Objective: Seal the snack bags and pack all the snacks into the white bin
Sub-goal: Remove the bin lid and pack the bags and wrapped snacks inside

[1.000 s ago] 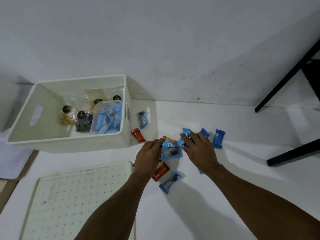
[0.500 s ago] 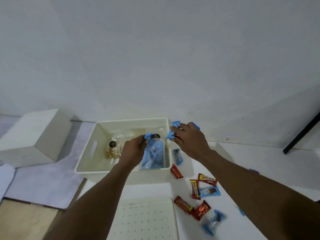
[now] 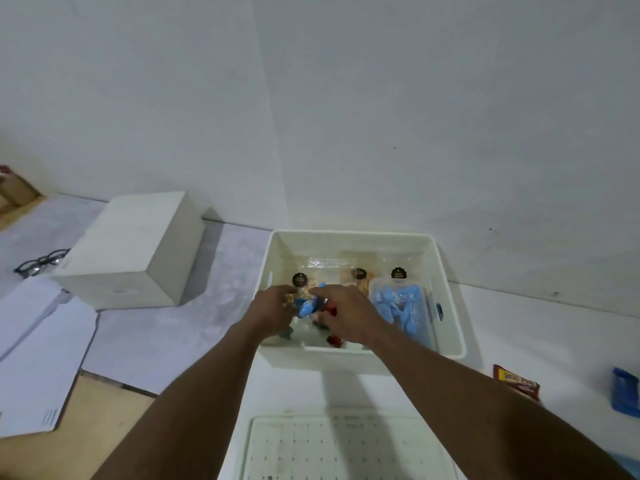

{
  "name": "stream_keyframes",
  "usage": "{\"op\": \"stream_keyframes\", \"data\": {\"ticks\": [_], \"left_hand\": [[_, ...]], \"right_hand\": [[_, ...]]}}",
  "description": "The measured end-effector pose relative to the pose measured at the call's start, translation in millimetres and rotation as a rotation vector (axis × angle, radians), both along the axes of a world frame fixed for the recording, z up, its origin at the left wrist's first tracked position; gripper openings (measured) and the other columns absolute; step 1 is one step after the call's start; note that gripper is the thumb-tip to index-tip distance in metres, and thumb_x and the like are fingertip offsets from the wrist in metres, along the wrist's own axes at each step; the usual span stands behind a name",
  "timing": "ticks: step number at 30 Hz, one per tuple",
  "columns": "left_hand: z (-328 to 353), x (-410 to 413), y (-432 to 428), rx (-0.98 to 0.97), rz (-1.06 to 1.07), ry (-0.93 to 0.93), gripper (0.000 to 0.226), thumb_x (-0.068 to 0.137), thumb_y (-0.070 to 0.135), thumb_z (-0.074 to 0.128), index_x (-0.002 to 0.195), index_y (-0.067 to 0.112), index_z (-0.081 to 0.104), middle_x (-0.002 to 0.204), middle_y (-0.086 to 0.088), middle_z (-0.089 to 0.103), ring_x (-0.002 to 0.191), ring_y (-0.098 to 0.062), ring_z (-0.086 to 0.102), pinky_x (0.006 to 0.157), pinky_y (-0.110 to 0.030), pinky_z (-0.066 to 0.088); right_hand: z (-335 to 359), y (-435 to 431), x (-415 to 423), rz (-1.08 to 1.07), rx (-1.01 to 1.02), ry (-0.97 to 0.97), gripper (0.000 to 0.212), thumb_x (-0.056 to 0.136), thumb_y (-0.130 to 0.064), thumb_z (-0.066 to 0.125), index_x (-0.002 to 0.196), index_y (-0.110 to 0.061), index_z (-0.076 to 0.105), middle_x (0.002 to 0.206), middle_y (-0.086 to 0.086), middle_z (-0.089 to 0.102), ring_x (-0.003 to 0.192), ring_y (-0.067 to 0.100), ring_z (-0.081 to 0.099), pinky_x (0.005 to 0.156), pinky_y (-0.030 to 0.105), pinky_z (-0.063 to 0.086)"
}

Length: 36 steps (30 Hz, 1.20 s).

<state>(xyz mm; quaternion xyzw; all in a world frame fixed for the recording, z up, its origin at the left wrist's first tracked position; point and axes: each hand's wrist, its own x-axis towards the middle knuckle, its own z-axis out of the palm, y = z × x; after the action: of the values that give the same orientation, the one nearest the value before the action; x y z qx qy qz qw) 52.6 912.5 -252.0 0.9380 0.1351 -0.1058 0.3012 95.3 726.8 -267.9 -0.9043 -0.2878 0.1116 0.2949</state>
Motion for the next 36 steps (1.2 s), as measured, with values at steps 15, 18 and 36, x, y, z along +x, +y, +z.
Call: {"op": "stream_keyframes", "data": {"ticks": [15,18,36], "left_hand": [[6,10,-89,-0.02,-0.116,-0.183,0.046,0.093,0.018,0.058,0.139,0.026,0.055,0.126,-0.006,0.069,0.114,-0.025,0.065,0.096,-0.032,0.05],[12,6,-134,0.044,-0.173,-0.302,0.045,0.095,0.022,0.057,0.14,0.022,0.055,0.132,-0.007,0.065,0.119,-0.029,0.06,0.098,-0.036,0.047],[-91,-65,-381,0.163,-0.469,-0.377,0.056,0.09,0.04,0.051,0.141,0.016,0.051,0.135,-0.014,0.057,0.128,-0.032,0.049,0.105,-0.047,0.045]], "right_hand": [[28,-103,-8,-0.266,0.053,-0.129,0.034,0.088,-0.028,0.058,0.121,-0.025,0.067,0.114,0.001,0.07,0.107,0.021,0.064,0.091,0.039,0.053],[32,-154,-19,-0.367,0.062,-0.247,0.028,0.089,-0.023,0.059,0.116,-0.022,0.068,0.107,0.0,0.069,0.101,0.02,0.063,0.086,0.037,0.054],[-81,-452,-81,-0.58,-0.368,-0.032,0.056,0.093,-0.05,0.056,0.143,-0.027,0.047,0.156,0.009,0.038,0.146,0.034,0.029,0.111,0.051,0.035]]}}
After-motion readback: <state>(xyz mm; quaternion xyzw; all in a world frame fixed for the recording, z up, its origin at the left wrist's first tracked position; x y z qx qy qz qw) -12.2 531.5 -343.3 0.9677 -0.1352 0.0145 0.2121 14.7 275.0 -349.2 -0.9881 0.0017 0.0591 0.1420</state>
